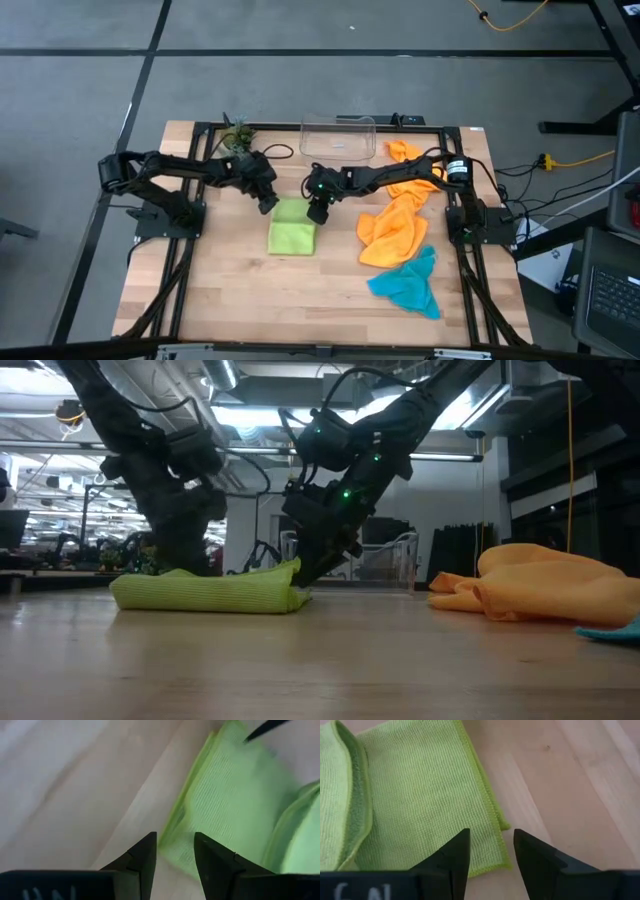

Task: Fold microfiber towels
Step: Fold the green microfiber cloth

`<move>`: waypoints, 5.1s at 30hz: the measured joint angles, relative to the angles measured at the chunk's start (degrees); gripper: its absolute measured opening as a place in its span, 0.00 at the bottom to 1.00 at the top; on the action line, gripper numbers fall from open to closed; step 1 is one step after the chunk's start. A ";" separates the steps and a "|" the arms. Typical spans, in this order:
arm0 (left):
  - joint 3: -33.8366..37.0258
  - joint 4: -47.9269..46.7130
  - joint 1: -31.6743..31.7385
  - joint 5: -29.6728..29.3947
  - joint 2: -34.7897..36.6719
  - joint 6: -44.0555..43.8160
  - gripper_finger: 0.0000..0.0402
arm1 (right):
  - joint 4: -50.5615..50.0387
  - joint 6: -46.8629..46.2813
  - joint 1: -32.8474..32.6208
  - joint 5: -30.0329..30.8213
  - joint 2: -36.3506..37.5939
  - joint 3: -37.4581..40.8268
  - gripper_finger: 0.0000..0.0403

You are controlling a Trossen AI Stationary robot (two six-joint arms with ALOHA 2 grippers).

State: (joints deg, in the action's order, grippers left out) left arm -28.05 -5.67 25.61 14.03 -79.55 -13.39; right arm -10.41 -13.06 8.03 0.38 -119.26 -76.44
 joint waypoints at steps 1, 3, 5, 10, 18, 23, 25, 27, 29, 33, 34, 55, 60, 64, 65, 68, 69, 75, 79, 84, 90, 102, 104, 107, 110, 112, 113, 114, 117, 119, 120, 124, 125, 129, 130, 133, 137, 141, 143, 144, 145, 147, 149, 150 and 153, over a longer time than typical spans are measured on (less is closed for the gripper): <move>0.00 -1.21 0.00 -0.08 -0.34 0.00 0.32 | 0.00 0.02 -0.01 0.00 0.00 0.00 0.38; 0.01 -2.00 -0.08 -0.41 -0.96 0.02 0.34 | -0.02 0.02 0.00 0.00 0.00 0.00 0.38; -0.05 -1.45 -0.58 -0.86 -1.50 0.04 0.38 | -0.02 0.02 0.00 0.00 0.00 0.00 0.38; -0.09 -0.61 -1.87 -2.58 -1.71 0.24 0.47 | -0.17 0.05 0.00 0.00 -0.32 -0.09 0.38; -0.11 -0.48 -3.35 -4.37 -1.77 0.02 0.53 | -0.66 0.24 -0.33 -0.07 -1.98 -0.13 0.38; 0.00 -0.79 -2.17 -1.52 -0.68 -1.51 0.54 | -1.11 0.22 -0.44 0.05 -2.50 -0.28 0.38; 0.11 -1.20 -1.61 -0.19 0.56 -1.63 0.54 | -1.21 0.19 -0.44 -0.02 -2.54 -0.28 0.38; 0.09 -1.06 -1.21 -0.03 1.38 -1.62 0.54 | -1.29 0.21 -0.44 -0.01 -2.58 -0.28 0.38; 0.09 -1.27 -0.91 0.39 1.56 -1.55 0.54 | -1.41 0.18 -0.44 -0.12 -2.59 -0.28 0.38; 0.09 -1.14 -0.92 0.70 1.15 -1.55 0.53 | -1.53 0.15 -0.44 -0.15 -2.65 -0.28 0.38; 0.09 -1.08 -1.15 0.74 0.82 -1.57 0.53 | -1.53 0.15 -0.44 -0.15 -2.67 -0.26 0.38; -0.26 -0.24 -5.37 -11.89 -4.27 4.95 0.37 | -3.13 3.60 -0.55 1.50 -3.84 -0.22 0.38; -0.17 -0.26 -7.03 -15.23 -4.24 6.10 0.24 | -3.17 4.55 -1.21 5.38 -4.24 -0.24 0.32; -0.17 -0.28 -8.03 -17.05 -4.24 6.07 0.12 | -2.63 6.09 -2.05 8.88 -4.35 -0.24 0.16; -0.15 -0.28 -8.29 -17.47 -4.24 6.03 0.09 | -2.54 6.21 -2.17 9.33 -4.41 -0.24 0.10; -0.03 0.12 -8.80 -17.84 -3.96 5.66 0.02 | -2.57 6.31 -2.35 10.29 -4.45 -0.29 0.03; 0.02 0.43 -9.03 -18.36 -3.96 5.04 0.01 | -3.24 6.05 -2.58 11.07 -4.49 -0.77 0.03; 0.24 0.99 -10.79 -20.38 -1.42 4.34 0.00 | -10.62 8.84 -3.86 13.81 -4.94 -6.81 0.01; 0.26 0.38 -12.36 -22.52 0.71 3.37 0.00 | -15.75 10.66 -4.92 16.48 -5.05 -10.97 0.01; 0.24 0.35 -13.89 -24.76 2.88 3.28 0.00 | -19.51 10.69 -5.24 17.55 -4.98 -13.90 0.00; 0.18 -0.26 -15.76 -26.89 5.23 3.30 0.00 | -19.67 10.75 -5.76 17.59 -4.83 -15.04 0.00; 0.04 -6.56 -20.92 -27.40 9.86 -0.17 0.00 | -20.90 10.69 -9.26 17.61 -4.79 -15.06 0.00; 0.04 -7.40 -22.15 -27.41 10.18 -1.34 0.00 | -20.90 10.72 -9.89 17.71 -4.74 -15.08 0.00; 0.04 -8.17 -24.13 -27.73 10.18 -2.71 0.00 | -20.87 10.62 -10.66 18.03 -4.72 -15.13 0.00; 0.04 -8.31 -25.55 -28.98 10.18 -2.92 0.00 | -21.82 10.84 -10.99 18.13 -4.72 -16.14 0.01; 0.04 -8.48 -25.79 -30.06 10.18 -2.95 0.00 | -21.55 11.77 -10.93 19.25 -4.62 -16.98 0.02; 0.04 -8.50 -25.75 -30.66 10.18 -2.97 0.00 | -21.65 11.94 -10.81 20.17 -4.61 -17.44 0.03; 0.04 -8.48 -25.75 -31.42 10.18 -2.99 0.00 | -21.68 12.02 -10.57 21.06 -4.61 -17.89 0.04; 0.04 -8.48 -25.75 -34.16 10.18 -2.99 0.00 | -21.46 12.23 -9.52 21.58 -4.61 -19.02 0.08; 0.04 -8.41 -25.54 -36.42 10.18 -2.87 0.00 | -21.55 12.41 -8.56 20.37 -4.59 -19.10 0.11; 0.04 -8.42 -25.20 -37.12 10.18 -2.82 0.00 | -21.68 12.87 -8.06 19.41 -4.59 -19.07 0.13; 0.04 -8.46 -22.84 -35.05 10.18 -2.60 0.06 | -21.67 13.35 -6.09 15.74 -4.59 -19.06 0.23; 0.04 -8.46 -22.22 -34.07 10.18 -2.60 0.08 | -21.68 13.30 -5.62 15.23 -4.59 -19.06 0.26; 0.00 -9.15 -20.02 -32.51 9.64 -2.56 0.18 | -21.56 13.25 -4.32 14.95 -4.59 -19.06 0.39; -0.01 -9.01 -19.53 -32.56 9.42 -2.56 0.20 | -21.35 13.24 -4.12 14.87 -4.59 -19.06 0.41; -0.02 -9.26 -18.05 -32.58 9.05 -2.56 0.25 | -19.72 13.56 -3.69 12.38 -4.59 -19.04 0.49; -0.02 -9.23 -16.54 -32.50 9.06 -2.58 0.30 | -17.87 16.51 -2.70 5.04 -4.59 -19.04 0.54; -0.02 -9.19 -15.31 -29.73 9.05 -2.60 0.34 | -17.03 17.24 -0.82 2.72 -5.10 -19.04 0.56; -0.02 -9.19 -14.74 -27.23 9.05 -2.66 0.35 | -16.29 17.67 0.06 1.68 -5.96 -19.04 0.56; -0.02 -9.18 -14.55 -26.27 9.05 -2.73 0.36 | -16.51 17.78 0.48 1.20 -6.59 -19.02 0.56; -0.02 -9.18 -14.38 -25.87 9.05 -2.75 0.36 | -15.90 17.95 0.73 1.01 -7.39 -19.02 0.56; -0.02 -9.24 -14.05 -25.60 9.05 -2.75 0.36 | -15.21 18.32 0.94 0.97 -8.96 -18.98 0.56; -0.02 -8.99 -13.56 -24.89 8.73 -2.75 0.36 | -14.15 18.39 0.94 0.71 -9.97 -18.97 0.56; -0.02 -8.97 -13.37 -24.38 8.37 -2.75 0.36 | -13.77 18.51 0.94 0.30 -10.40 -18.98 0.56; 0.00 -8.29 -12.65 -22.57 6.60 -2.73 0.36 | -13.51 19.37 0.92 -0.96 -11.73 -19.06 0.56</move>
State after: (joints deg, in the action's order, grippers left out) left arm -28.05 -13.97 12.95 -8.54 -72.95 -16.12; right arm -23.93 6.31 8.95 -0.58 -130.99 -95.50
